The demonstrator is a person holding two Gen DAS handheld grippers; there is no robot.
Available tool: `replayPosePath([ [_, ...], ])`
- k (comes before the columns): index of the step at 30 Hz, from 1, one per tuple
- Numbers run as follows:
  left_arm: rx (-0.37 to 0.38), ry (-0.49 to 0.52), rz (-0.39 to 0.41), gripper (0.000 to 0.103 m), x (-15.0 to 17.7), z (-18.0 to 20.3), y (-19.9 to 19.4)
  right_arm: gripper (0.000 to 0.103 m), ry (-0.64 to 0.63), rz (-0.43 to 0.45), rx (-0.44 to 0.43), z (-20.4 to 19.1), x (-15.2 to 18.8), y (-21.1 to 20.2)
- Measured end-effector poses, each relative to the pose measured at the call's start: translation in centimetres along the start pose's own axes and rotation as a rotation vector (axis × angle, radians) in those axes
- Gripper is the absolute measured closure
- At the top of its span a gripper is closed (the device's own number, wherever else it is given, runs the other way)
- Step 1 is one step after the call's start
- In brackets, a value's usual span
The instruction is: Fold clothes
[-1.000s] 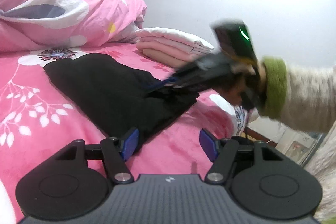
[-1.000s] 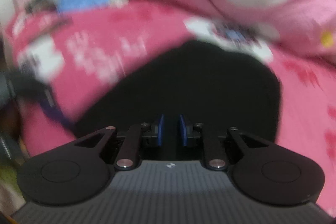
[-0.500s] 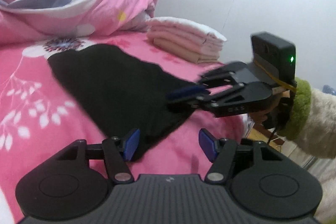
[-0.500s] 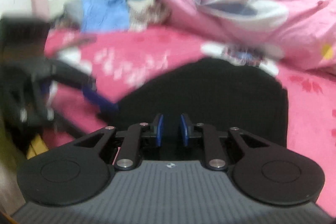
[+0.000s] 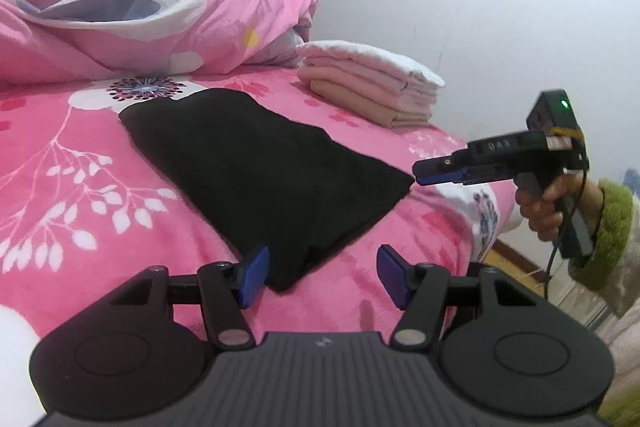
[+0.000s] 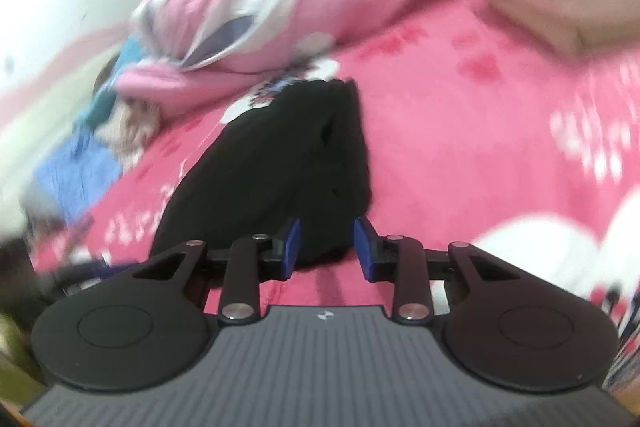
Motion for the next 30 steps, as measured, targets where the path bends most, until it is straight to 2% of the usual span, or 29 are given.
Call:
replayPosePath([
  [3, -0.018, 0.037, -0.006, 0.042, 0.1, 0.3, 0.5, 0.073, 0.064, -0.036, 0.000, 0.8, 0.4, 1.7],
  [4, -0.019, 0.039, -0.010, 0.042, 0.1, 0.3, 0.5, 0.076, 0.063, -0.036, -0.011, 0.7, 0.4, 2.1],
  [5, -0.020, 0.040, -0.013, 0.043, 0.1, 0.3, 0.6, 0.094, 0.054, -0.031, -0.016, 0.4, 0.4, 2.1],
  [6, -0.020, 0.041, -0.016, 0.043, 0.1, 0.3, 0.7, 0.098, 0.044, -0.026, -0.018, 0.1, 0.3, 2.0],
  [11, -0.014, 0.032, -0.028, 0.043, 0.1, -0.1, 0.6, 0.099, -0.012, 0.036, -0.034, -1.3, -0.3, 0.0],
  [14, -0.014, 0.028, -0.037, 0.044, 0.2, -0.4, 0.6, 0.099, 0.023, -0.021, 0.022, 0.5, 0.7, 1.7],
  [19, -0.033, 0.033, -0.037, 0.045, 0.2, -0.5, -0.1, 0.099, -0.009, 0.025, 0.030, 0.1, 0.4, 1.0],
  [22, -0.053, 0.026, -0.017, 0.047, -0.1, -0.5, -0.5, 0.096, -0.002, 0.013, 0.057, 0.4, 0.4, 1.1],
  [24, -0.070, 0.056, -0.001, 0.047, -0.3, 0.0, -0.8, 0.091, 0.017, 0.027, 0.086, 0.5, 0.5, 0.9],
  [28, -0.088, 0.134, 0.000, 0.048, -0.5, 1.1, -0.5, 0.088, -0.003, 0.117, 0.137, -0.1, 0.8, -1.1],
  [30, -0.087, 0.160, -0.008, 0.053, -0.4, 1.5, -0.2, 0.088, -0.072, 0.123, 0.094, -1.3, 1.0, -1.2],
])
Point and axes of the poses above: each gripper's, at about its wrist camera, not at the fingertips, and y roughly the way its jaws point, z to its right, x to its underside, the point moved 1 cm from there along y, roughly the way its jaws point, and after that the axes turned 3 degrees about -x, right-handed, at the moved point
